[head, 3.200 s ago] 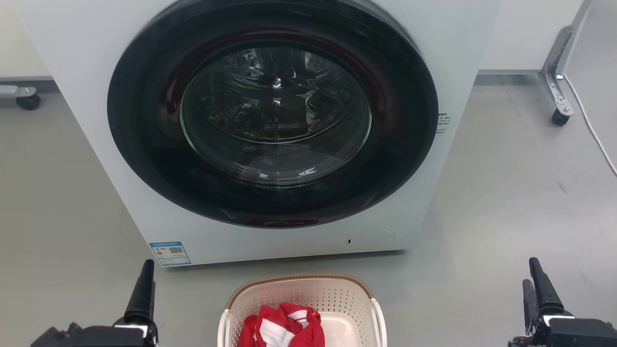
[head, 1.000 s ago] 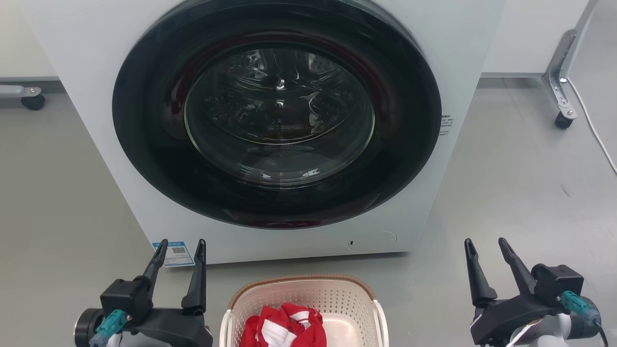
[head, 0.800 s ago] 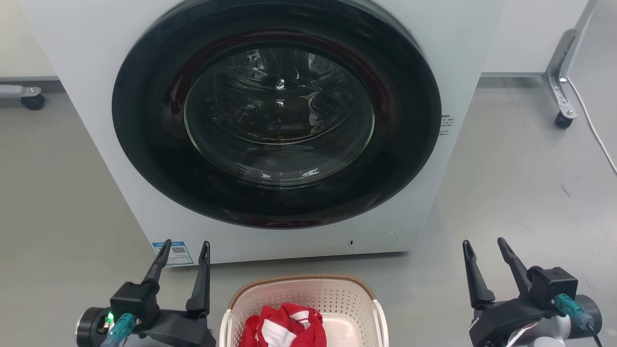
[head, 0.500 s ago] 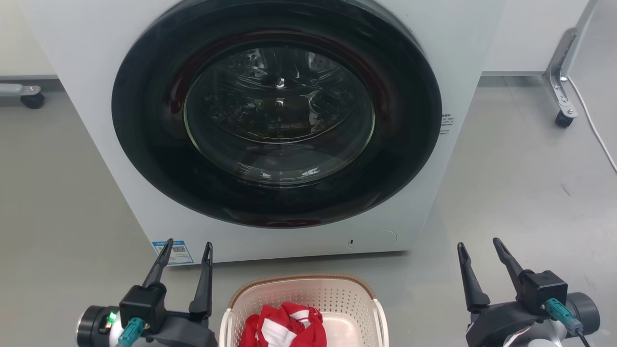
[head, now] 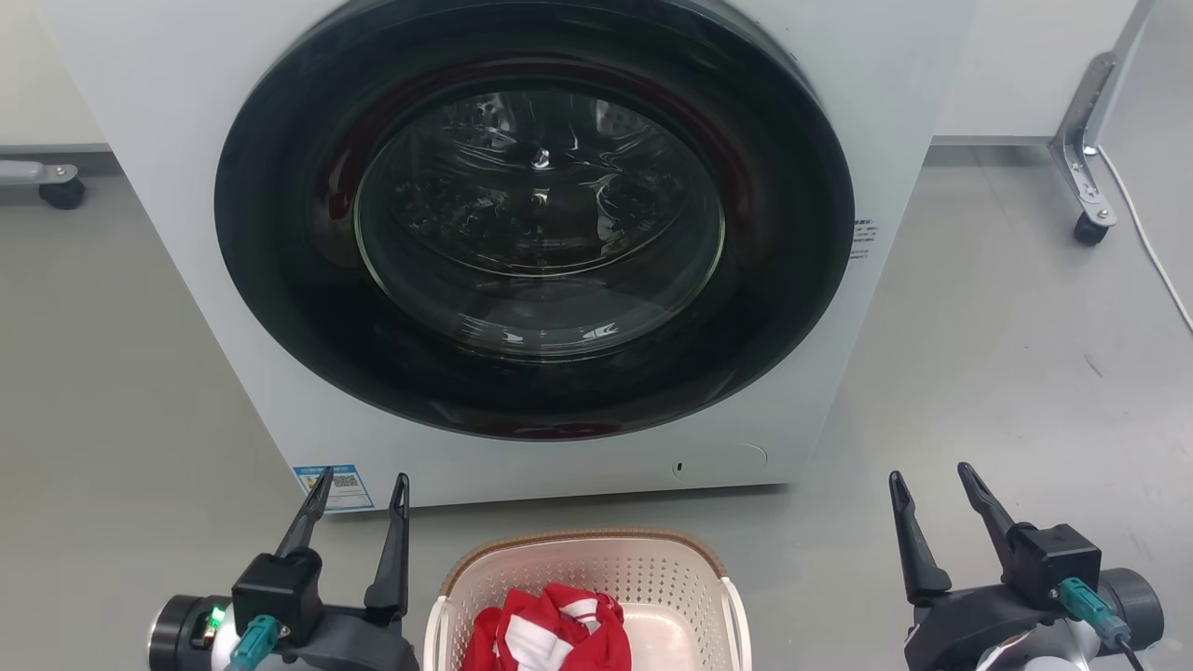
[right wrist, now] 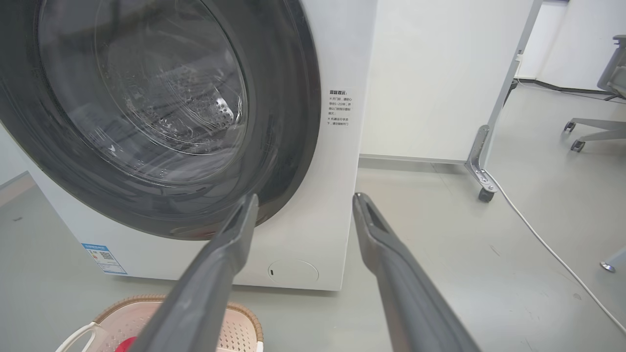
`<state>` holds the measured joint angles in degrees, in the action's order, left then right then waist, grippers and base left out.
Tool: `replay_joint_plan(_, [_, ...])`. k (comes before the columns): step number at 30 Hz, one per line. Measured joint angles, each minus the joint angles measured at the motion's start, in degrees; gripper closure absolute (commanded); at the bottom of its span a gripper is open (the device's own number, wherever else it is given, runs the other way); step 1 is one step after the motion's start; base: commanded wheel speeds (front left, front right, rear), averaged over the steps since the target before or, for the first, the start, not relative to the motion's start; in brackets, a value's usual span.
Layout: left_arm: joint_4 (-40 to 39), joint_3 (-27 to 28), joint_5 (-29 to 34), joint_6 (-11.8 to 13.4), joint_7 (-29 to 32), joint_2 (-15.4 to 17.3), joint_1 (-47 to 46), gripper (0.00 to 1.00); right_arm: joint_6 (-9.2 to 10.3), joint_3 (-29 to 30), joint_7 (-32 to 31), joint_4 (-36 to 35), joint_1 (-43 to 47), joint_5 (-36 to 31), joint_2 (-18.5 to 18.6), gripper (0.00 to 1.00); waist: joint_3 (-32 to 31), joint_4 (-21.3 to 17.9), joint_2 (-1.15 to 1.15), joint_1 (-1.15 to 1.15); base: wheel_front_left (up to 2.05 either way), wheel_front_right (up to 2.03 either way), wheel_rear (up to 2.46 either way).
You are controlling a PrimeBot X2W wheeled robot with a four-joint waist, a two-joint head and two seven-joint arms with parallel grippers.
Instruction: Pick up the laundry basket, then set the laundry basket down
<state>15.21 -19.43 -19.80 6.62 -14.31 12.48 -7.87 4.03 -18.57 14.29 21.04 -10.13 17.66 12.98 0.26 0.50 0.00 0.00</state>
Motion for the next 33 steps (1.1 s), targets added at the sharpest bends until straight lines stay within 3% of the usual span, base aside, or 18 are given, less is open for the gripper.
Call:
replay_joint_plan(19, [-0.42, -0.52, 0.42, 0.0, 0.03, 0.14, -0.02, 0.0, -0.8, 0.38, 0.0, -0.26, -0.25, -0.35, -0.13, 0.0, 1.62, 0.0, 0.0, 0.0, 0.0, 0.0, 0.0])
replay_joint_plan(33, [-1.93, -0.73, 0.14, -0.18, 2.24, -0.78, -5.56, 0.0, -1.88, 0.07, 0.0, 0.37, -4.72, -0.41, -0.93, 0.0, 11.12, -0.06, 0.01, 0.0, 0.0, 0.0, 0.0])
